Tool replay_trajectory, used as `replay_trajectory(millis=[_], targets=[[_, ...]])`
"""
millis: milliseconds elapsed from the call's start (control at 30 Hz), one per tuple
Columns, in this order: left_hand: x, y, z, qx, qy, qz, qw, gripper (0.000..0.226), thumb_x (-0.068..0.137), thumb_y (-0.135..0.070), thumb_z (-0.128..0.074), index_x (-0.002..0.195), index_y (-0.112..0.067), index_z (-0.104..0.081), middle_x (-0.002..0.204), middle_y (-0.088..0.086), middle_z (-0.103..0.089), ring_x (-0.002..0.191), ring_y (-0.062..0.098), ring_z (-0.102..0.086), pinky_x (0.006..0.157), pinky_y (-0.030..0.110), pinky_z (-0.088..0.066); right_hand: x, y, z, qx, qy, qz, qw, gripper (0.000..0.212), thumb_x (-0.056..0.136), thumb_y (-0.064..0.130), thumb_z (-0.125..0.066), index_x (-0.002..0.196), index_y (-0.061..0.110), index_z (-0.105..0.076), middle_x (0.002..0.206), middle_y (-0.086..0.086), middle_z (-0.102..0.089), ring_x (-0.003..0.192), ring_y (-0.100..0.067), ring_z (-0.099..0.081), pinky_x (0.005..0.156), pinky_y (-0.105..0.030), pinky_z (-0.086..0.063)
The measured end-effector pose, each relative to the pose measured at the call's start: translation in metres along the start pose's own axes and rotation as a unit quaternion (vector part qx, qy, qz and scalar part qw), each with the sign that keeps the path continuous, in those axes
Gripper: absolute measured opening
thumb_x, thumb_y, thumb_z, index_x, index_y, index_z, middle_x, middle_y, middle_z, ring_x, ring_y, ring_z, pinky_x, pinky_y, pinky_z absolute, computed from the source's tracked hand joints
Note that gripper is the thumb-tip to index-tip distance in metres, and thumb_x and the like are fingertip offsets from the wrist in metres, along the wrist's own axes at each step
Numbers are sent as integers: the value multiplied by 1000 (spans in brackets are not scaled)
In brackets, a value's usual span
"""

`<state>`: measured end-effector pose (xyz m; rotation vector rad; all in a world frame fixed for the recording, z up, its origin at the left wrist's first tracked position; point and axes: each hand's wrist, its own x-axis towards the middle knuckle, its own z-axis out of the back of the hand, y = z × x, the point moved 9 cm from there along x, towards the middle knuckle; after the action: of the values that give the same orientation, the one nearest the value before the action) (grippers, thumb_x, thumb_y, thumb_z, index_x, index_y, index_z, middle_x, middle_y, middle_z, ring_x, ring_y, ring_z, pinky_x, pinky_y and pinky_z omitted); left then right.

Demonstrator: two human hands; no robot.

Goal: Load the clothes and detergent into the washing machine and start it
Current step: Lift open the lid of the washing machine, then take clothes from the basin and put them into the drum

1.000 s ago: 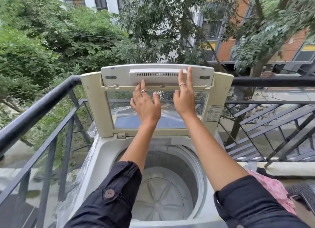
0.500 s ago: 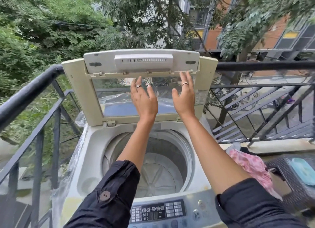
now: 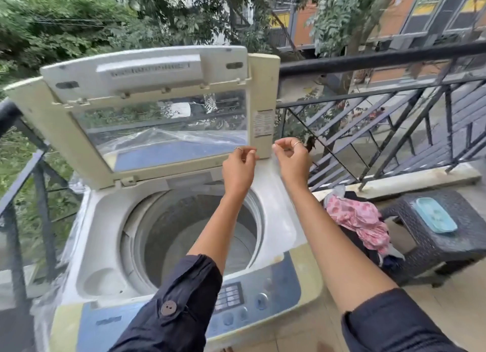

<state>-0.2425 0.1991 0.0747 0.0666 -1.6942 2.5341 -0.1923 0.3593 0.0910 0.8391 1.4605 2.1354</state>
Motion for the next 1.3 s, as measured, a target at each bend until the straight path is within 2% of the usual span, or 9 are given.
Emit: replay_trajectory(millis=[133,300,400,567,667,800,900,1100,1300], targets=[[-19,-8,-67,-9,32,28,999,17,93,-22,-55,77,-19,-61,81,2,-72,82,22,-70,83,36,-54,13,-41,53,-2,7,-38,999,12,86,15,-64,89,3,-65,80,0,-62,72,-11,-55,59,-2,-39],[-41,-22,-164,33,28,56,998,22,87,-33,-61,76,-16,-70,75,0,-72,78,18,-69,66,25,-47,40,-102,131,-4,6,-71,997,14,83,20,-69,82,7,-62,79,-3,-64,73,-13,-57,60,-12,-40],[-51,-27,-223,38,20,79,996,31,82,-45,-64,79,-15,-73,75,-3,-73,76,15,-68,69,29,-52,61,-137,175,-20,7,-83,996,14,82,21,-70,78,14,-59,76,0,-63,72,-14,-58,64,-18,-38],[-66,-33,-288,61,14,113,992,31,84,-47,-64,75,-18,-63,79,-2,-70,77,15,-62,67,27,-41,91,-191,224,-13,-6,-130,991,13,81,21,-70,76,17,-59,77,-2,-64,73,-15,-59,73,-26,-46],[-63,-33,-321,60,32,120,991,25,89,-43,-59,83,-19,-61,81,-5,-64,82,14,-58,69,24,-35,107,-223,239,-5,-11,-156,988,10,83,21,-68,75,18,-62,79,-3,-66,76,-15,-59,74,-27,-45],[-51,-17,-370,55,64,116,990,28,88,-39,-60,104,-16,-63,103,0,-69,101,18,-63,85,29,-46,124,-273,261,-22,-19,-198,980,8,85,18,-65,77,16,-65,79,-4,-66,79,-18,-61,75,-30,-48],[-34,5,-412,74,92,119,986,39,85,-43,-62,117,-19,-58,117,1,-65,114,20,-58,98,41,-46,136,-315,279,-34,-33,-231,972,2,84,15,-65,82,14,-65,84,-6,-67,81,-17,-59,75,-27,-45],[-20,71,-495,163,151,144,964,67,84,-53,-60,140,-22,-40,139,7,-48,129,28,-45,102,47,-41,141,-417,300,-68,-28,-302,951,7,85,22,-65,87,16,-67,99,-5,-70,96,-22,-64,79,-29,-49],[-11,165,-570,184,171,182,951,85,83,-55,-59,150,-18,-22,154,10,-29,143,29,-24,113,54,-25,140,-540,290,-88,-11,-356,930,35,84,28,-66,113,8,-63,117,-11,-63,107,-25,-59,80,-25,-42]])
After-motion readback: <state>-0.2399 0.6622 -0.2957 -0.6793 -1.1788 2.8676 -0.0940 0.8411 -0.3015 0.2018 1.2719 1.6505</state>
